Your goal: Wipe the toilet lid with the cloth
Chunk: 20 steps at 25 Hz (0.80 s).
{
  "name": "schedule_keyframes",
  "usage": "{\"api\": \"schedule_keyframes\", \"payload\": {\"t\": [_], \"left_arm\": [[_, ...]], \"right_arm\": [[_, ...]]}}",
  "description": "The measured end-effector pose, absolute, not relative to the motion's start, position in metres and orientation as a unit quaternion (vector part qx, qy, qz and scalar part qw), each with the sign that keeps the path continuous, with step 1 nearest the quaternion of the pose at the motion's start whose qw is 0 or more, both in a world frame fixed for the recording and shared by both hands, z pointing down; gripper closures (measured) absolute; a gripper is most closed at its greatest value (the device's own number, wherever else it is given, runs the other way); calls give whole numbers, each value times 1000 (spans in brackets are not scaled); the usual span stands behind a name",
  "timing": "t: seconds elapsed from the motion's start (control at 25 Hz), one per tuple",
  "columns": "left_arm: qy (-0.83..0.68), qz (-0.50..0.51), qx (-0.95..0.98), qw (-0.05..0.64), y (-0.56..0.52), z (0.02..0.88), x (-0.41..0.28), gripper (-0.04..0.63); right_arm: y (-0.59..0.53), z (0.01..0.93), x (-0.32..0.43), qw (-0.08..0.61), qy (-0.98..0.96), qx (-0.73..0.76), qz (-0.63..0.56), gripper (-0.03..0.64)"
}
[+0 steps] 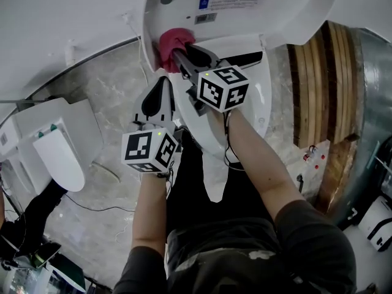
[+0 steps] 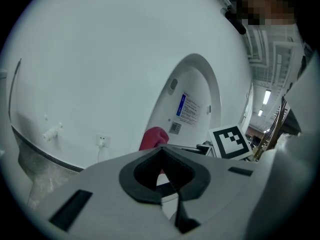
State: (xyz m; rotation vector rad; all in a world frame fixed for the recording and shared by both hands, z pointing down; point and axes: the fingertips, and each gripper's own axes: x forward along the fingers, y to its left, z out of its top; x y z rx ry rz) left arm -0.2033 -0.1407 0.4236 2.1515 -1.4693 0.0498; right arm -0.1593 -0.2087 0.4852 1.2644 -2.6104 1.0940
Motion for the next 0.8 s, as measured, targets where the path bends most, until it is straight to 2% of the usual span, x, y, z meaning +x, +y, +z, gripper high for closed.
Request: {"api": "schedule_keyframes", "payload": {"t": [0.8], "left_arm": [[-510,30,815,272,-166,424,-55,588]], "right_arm": [[-240,502,79,-2,-768,526,365,541]]}}
